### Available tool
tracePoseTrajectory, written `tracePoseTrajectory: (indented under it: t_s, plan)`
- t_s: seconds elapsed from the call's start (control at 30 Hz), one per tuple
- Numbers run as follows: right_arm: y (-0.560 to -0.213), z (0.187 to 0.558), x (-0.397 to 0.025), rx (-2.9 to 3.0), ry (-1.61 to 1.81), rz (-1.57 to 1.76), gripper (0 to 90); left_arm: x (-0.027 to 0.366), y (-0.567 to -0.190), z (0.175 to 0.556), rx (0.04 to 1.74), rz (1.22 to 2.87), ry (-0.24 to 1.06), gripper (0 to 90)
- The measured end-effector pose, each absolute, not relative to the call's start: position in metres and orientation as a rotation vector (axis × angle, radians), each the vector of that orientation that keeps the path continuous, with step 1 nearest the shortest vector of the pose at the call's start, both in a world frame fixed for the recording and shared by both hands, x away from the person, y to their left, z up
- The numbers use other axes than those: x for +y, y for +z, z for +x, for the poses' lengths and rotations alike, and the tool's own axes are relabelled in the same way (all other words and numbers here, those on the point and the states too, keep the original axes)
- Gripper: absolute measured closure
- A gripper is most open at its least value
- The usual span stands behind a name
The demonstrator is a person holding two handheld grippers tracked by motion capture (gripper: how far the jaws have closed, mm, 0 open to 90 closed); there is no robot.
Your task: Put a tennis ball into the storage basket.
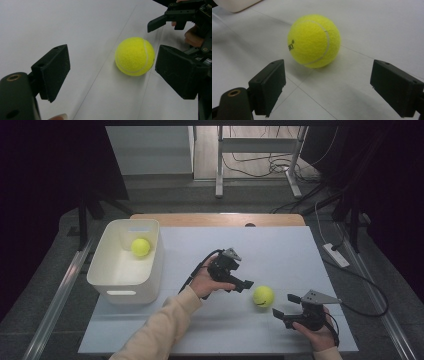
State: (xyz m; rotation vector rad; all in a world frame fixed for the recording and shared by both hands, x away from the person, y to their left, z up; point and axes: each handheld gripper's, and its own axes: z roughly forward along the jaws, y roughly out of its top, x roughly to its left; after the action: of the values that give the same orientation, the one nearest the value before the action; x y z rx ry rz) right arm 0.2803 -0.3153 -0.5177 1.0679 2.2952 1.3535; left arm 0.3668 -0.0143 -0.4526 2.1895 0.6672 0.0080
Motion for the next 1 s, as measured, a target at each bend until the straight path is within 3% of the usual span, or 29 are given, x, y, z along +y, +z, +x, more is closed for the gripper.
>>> tracePoseTrajectory:
  t_s: [1.0]
  plan:
    - [-0.518,0.28,-0.315,2.305,1.348,1.061,12.9,-0.041,-0.465,0.369,0.643,2.227,-0.049,13.4]
